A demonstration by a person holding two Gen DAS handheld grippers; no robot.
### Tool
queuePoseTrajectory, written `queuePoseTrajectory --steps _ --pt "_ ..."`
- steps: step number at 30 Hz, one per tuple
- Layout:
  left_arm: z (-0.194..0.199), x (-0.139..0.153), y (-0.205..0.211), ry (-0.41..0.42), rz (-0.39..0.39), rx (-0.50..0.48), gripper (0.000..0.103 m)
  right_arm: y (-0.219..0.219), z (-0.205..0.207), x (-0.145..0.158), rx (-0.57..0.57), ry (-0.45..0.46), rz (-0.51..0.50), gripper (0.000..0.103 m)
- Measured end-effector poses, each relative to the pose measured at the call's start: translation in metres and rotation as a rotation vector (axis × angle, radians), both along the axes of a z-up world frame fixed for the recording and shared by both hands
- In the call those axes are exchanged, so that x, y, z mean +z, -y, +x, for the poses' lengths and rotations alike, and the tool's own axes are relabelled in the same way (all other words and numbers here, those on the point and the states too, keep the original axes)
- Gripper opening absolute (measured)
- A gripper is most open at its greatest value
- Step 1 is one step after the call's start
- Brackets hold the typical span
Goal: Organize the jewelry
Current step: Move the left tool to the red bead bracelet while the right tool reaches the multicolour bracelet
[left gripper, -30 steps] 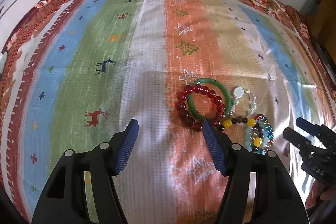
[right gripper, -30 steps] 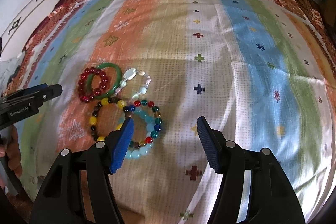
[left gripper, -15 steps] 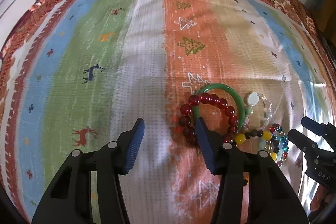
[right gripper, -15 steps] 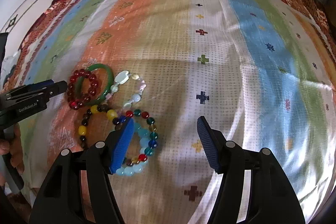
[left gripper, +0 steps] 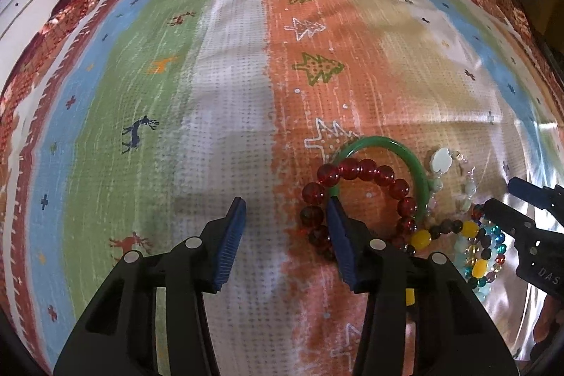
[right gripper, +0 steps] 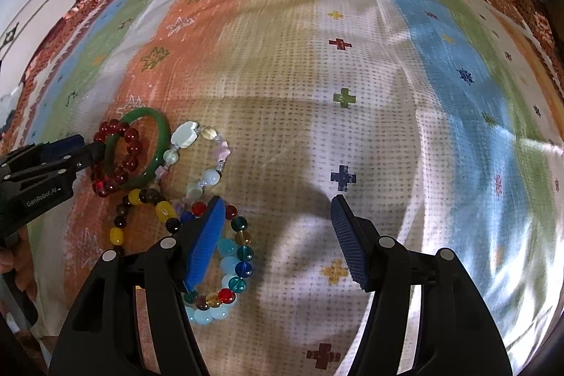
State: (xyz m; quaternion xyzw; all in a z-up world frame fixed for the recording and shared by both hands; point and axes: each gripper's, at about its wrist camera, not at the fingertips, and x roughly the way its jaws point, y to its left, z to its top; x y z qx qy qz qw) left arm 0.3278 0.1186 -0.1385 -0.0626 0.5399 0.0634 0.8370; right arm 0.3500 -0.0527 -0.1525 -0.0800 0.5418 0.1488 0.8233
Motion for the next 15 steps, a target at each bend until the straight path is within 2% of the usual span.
queuePoseTrajectory --steps 5,15 --pt "0.0001 -0.0009 -0.0035 0.001 -0.015 -0.004 0.048 -0.003 -0.0026 0.0006 0.024 -0.02 -0.019 0.062" --pt "-0.0015 -0.0041 0.0013 0.009 0.021 -0.036 0.045 -0.0024 -0.0043 -0.0063 0.025 -0.015 -0.052 0.062"
